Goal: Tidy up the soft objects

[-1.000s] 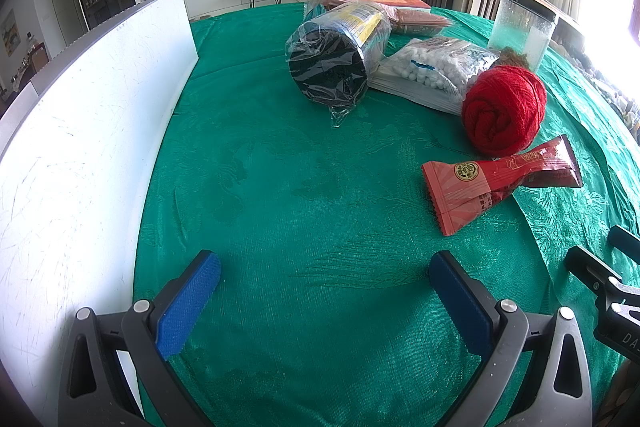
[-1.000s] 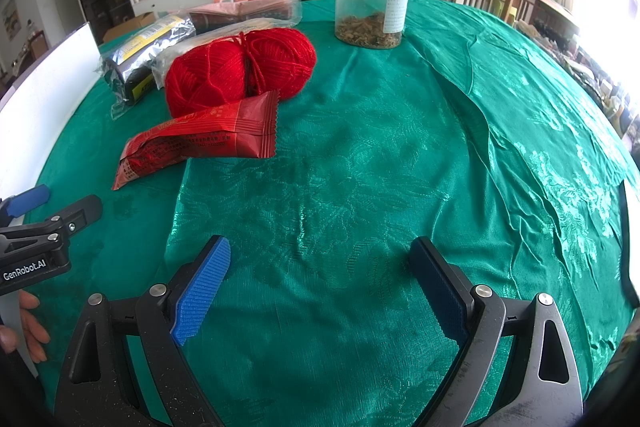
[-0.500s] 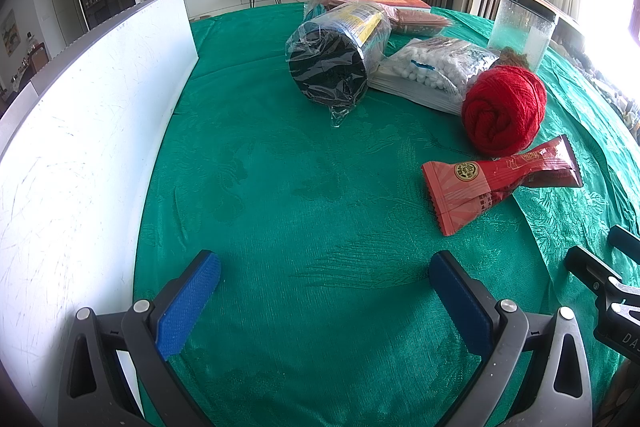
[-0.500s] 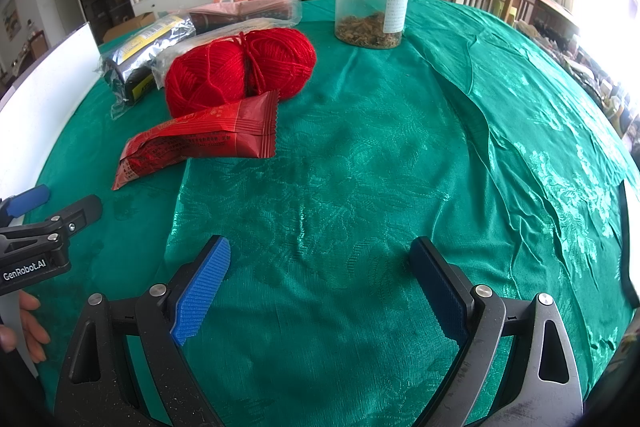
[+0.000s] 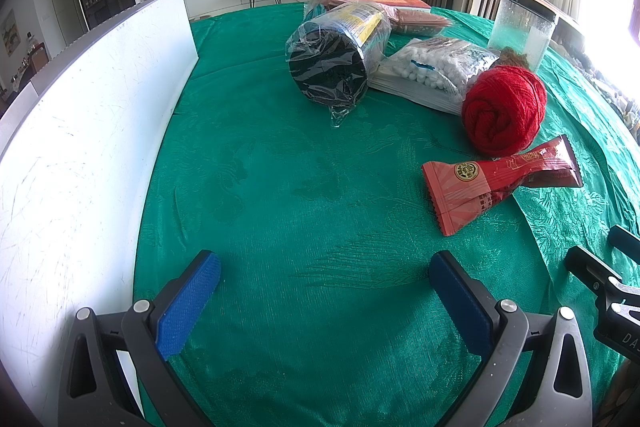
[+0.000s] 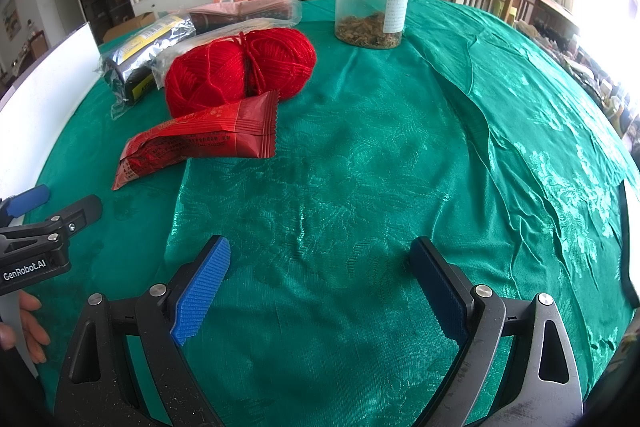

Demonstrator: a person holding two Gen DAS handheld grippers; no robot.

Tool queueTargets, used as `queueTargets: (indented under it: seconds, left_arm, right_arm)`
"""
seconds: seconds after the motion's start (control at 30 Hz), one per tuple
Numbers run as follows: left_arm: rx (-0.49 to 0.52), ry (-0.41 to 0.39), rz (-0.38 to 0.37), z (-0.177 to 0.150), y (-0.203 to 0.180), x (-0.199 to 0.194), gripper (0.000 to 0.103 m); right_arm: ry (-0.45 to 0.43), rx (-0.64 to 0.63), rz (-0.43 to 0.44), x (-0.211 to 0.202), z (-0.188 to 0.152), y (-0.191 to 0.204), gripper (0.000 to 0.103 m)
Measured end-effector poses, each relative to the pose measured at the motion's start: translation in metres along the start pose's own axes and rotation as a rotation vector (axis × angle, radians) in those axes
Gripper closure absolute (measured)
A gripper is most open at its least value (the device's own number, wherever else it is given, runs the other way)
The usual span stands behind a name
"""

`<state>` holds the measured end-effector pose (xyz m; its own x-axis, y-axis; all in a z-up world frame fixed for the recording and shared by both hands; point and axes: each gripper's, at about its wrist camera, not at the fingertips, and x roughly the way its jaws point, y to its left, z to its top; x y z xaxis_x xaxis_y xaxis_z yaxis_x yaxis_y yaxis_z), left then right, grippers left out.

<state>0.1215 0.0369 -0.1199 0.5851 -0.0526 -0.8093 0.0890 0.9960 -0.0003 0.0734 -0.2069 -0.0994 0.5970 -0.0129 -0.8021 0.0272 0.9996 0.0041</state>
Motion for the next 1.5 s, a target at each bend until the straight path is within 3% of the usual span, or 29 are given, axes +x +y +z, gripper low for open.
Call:
queueTargets:
  seconds: [0.77,0.9,1.03,1.13,1.3,1.4,1.5]
  left_arm:
    - [0.002,0.003,-0.001,0.000,0.000,0.000,0.000]
    - [-0.007,0.098,-0.009,0.003,0.003,-0.001,0.000]
    - [-0.098,0.096,-0.102,0.008,0.013,-0.018,0.000]
    - [-0.126,0.042,-0.141,0.032,0.013,-0.033,0.000]
    - [-0.082,-0.030,-0.113,0.102,0.001,-0.031,0.000]
    - [0.021,0.004,-0.030,0.142,-0.008,0.000,0.000]
    - [0.057,0.060,-0.049,0.167,-0.007,0.032,0.000]
  right_arm:
    - [0.000,0.000,0.000,0.000,0.000,0.000,0.010]
    - [0.000,0.000,0.001,0.000,0.000,-0.001,0.010]
    - [0.000,0.000,0.000,0.000,0.000,0.000,0.010]
    - [0.001,-0.001,0.000,0.000,0.000,0.000,0.010]
    - [0.000,-0.001,0.001,0.000,0.000,0.000,0.010]
    - [0.000,0.000,0.001,0.000,0.000,0.000,0.010]
    - [0.000,-0.001,0.000,0.000,0.000,0.000,0.010]
